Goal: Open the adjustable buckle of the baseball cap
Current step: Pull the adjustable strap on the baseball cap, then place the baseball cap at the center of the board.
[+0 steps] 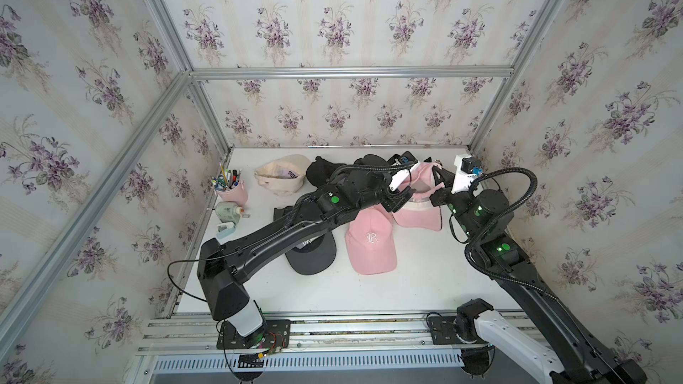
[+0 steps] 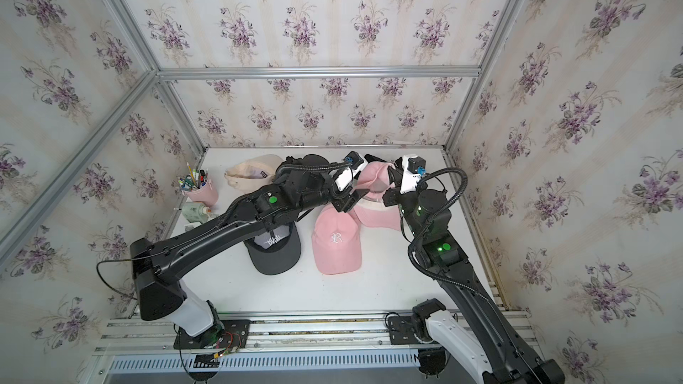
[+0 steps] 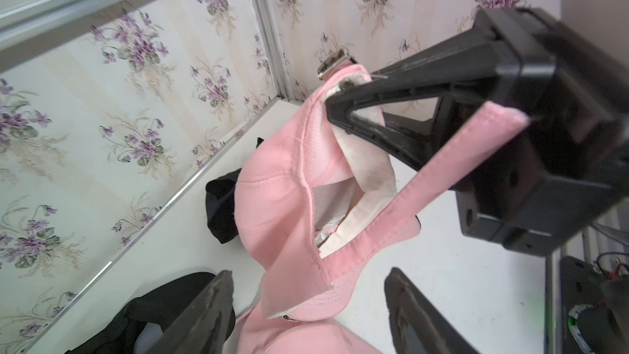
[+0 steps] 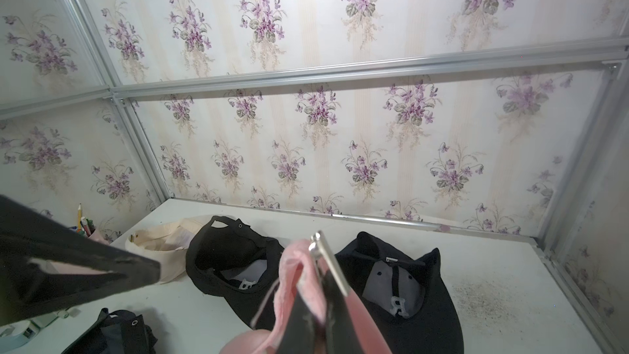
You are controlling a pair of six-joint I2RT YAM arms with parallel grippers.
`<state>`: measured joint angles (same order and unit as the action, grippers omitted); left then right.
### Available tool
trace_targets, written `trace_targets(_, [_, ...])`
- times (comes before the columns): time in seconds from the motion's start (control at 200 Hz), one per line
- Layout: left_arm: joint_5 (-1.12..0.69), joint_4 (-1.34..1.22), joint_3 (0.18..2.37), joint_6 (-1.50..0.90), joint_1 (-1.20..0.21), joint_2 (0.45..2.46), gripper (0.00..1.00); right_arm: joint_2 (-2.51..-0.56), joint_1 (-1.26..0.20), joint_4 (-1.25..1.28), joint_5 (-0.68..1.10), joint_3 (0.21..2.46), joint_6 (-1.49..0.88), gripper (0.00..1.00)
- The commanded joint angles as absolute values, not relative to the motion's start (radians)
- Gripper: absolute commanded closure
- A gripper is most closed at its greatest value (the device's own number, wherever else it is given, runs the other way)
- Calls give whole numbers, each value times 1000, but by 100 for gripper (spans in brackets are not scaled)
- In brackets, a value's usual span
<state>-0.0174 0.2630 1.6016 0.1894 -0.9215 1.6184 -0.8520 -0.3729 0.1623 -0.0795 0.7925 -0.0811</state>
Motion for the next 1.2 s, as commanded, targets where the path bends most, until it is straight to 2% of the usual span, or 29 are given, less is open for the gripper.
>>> trace_targets(0.0, [35, 155, 1545, 157, -924, 1573, 28, -880, -374, 161, -136, 840, -156, 100])
trace_targets(0.24, [-64, 6, 1366, 141, -967, 1506, 32, -942, -374, 113, -184, 946, -263, 100])
trace_targets(0.55, [-124, -166, 1336, 66, -1009, 1622, 31, -992, -374, 74, -234, 1021, -404, 100])
trace_targets(0.924, [-159, -339, 1421, -17, -1011, 1805, 29, -975, -376, 34, -287, 1026, -513, 100])
trace_targets(1.194, [-109, -256, 1548, -60, -999, 1924, 31, -952, -375, 21, -303, 1016, -555, 100])
